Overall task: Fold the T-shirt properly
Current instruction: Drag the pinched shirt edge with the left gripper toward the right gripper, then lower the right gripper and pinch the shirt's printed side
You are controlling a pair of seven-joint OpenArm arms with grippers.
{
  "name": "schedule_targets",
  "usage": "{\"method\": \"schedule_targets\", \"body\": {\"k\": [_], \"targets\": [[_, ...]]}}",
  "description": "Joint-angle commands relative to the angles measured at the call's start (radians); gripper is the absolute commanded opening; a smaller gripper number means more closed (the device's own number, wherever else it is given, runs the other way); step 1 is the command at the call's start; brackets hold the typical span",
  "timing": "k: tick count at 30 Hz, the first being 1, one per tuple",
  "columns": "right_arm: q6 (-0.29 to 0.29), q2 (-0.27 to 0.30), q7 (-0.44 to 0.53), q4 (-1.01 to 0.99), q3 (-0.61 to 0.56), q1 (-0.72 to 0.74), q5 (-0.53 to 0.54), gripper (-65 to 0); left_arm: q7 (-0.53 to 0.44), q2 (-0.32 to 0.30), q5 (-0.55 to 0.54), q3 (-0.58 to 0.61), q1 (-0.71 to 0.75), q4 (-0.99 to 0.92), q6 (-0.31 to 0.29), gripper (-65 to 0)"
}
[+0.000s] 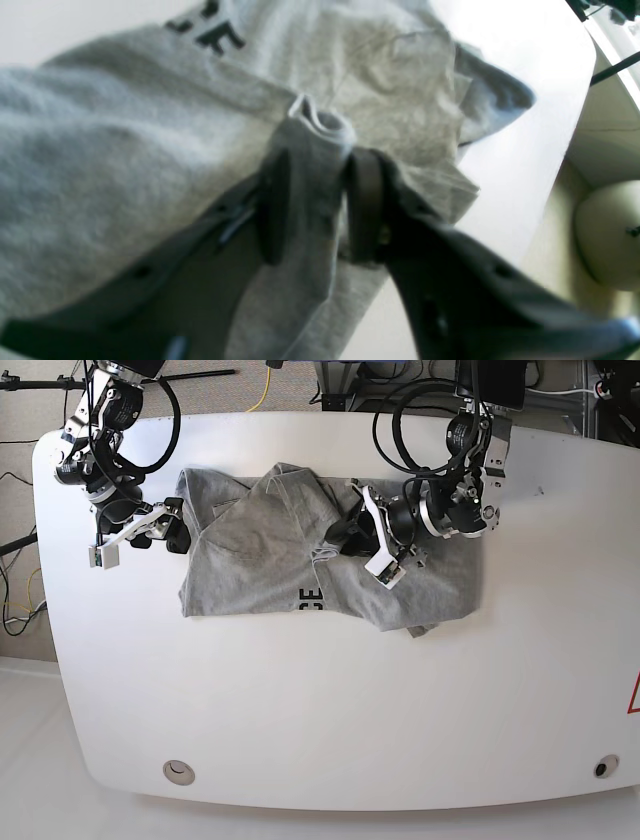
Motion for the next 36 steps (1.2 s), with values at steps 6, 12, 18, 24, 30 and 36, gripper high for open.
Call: {"method": "schedule_targets", "body": {"k": [6,12,18,24,30,36], "targets": [[0.006,0.012,0.018,0.018,0.006,0.008,0.017,-19.5,-0.025,0.008,-0.026,0.005,-0.008,0.061,-0.009,-39.4],[0.006,0.012,0.018,0.016,0.004,0.008,0.017,-19.5,-0.025,0.009,-0.026,-0.001,-0.014,0.115,-0.009,-39.4],[0.006,0.012,0.018,0.015,0.004,0.008,0.017,-19.5,-0.025,0.004,-0.023,-0.047,-0.046,0.165,-0.009,-39.4],[0.002,0.012,0.018,0.011,0.004,0.011,0.014,-19.5,-0.025,-0.042,-0.020,-0.130,-0.045,0.167,-0.009,-39.4],[-0.002,0.012,0.018,-0.025,0.006,0.015,0.017,-19.3,-0.025,-0.137,-0.021,-0.142,-0.015,0.165,-0.009,-39.4],[0.005,0.012,0.018,-0.074,0.006,0.031,0.075,-19.1,-0.025,-0.172,-0.020,-0.174,0.034,0.167,-0.009,-39.4]]}}
